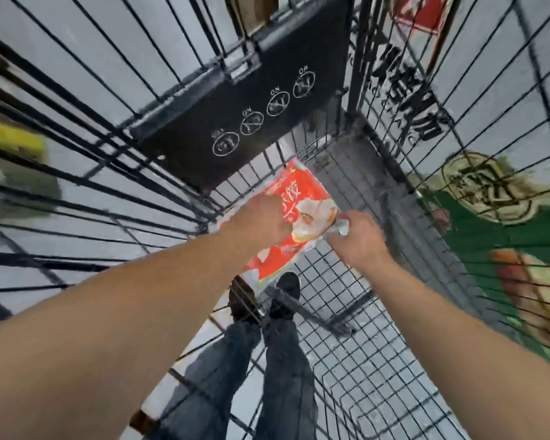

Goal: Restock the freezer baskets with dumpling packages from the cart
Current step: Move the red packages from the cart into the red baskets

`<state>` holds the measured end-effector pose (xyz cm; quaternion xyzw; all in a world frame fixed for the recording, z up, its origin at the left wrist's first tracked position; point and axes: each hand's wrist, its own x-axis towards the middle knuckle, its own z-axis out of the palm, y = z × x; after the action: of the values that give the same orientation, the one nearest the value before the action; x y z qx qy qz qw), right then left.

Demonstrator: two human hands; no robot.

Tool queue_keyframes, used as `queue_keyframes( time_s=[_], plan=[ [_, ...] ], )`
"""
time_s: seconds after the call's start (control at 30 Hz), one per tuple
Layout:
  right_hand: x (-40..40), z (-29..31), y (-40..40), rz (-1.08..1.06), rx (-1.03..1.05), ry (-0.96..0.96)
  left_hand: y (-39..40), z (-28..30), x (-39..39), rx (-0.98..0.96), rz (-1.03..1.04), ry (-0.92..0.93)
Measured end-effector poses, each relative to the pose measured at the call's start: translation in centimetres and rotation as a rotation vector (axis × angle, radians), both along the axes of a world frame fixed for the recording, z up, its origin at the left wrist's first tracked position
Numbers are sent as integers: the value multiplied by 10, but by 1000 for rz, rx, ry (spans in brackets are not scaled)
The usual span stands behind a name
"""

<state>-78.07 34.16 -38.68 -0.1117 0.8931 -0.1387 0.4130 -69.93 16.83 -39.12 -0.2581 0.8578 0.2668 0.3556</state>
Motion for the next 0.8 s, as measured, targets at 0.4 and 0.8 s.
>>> queue_keyframes(
  time_s=[0.4,0.8],
  plan=[
    [3,-58,8,-369,-53,115,39,-44,7,-48,-128,16],
    [75,-32,151,-1016,126,-14,104,-31,-11,232,-195,319]
  ],
)
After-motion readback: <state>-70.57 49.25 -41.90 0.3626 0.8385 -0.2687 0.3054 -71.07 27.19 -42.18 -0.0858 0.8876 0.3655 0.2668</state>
